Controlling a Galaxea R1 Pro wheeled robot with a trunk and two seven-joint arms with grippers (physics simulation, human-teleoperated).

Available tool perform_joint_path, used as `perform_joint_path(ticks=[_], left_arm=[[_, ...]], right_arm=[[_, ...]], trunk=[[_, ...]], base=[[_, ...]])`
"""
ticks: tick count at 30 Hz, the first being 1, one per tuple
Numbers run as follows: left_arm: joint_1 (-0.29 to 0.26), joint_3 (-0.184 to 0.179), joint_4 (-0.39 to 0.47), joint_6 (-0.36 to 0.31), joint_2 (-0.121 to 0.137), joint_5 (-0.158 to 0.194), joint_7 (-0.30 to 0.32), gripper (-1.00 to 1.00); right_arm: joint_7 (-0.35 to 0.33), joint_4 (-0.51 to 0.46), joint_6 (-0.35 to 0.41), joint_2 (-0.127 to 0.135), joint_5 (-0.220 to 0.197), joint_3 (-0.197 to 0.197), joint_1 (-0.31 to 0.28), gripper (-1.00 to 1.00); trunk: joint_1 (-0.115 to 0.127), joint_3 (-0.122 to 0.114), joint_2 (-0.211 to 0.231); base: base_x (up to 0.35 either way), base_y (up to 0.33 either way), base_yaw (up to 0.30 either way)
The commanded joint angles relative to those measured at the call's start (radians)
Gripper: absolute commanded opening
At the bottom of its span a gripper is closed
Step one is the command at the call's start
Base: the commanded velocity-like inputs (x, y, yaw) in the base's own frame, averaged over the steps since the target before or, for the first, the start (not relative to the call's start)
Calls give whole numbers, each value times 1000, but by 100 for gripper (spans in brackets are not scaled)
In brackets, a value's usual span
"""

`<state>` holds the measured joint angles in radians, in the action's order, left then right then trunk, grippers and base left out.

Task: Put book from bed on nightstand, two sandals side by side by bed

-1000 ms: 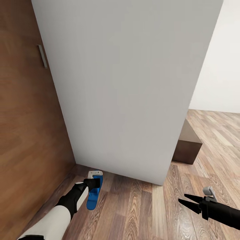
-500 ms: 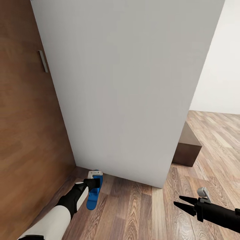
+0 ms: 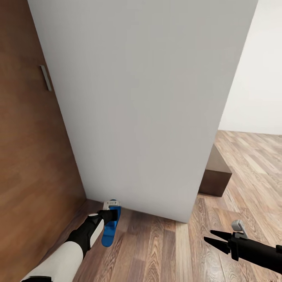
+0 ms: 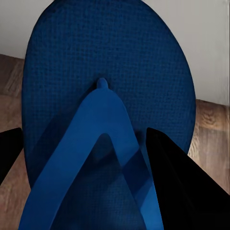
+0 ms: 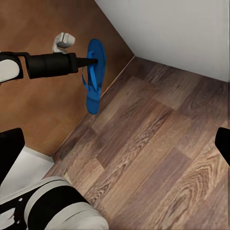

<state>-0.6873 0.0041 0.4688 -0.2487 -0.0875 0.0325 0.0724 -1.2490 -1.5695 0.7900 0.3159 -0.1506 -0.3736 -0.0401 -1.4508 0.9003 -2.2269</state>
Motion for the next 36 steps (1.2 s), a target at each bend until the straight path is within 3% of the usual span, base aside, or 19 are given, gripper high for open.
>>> perform_joint_path(ticks=[1, 36], left_arm=[[0, 1, 2, -6, 0, 1, 3, -100], [0, 2, 2, -6, 0, 1, 3, -100]], right_arm=[[-1, 0, 7, 0, -3, 0, -1, 100], [-1, 0, 6, -1, -4, 1, 0, 100]], trunk=[[4, -2, 7], [138, -112, 252]], base=[[0, 0, -226], [0, 0, -268]])
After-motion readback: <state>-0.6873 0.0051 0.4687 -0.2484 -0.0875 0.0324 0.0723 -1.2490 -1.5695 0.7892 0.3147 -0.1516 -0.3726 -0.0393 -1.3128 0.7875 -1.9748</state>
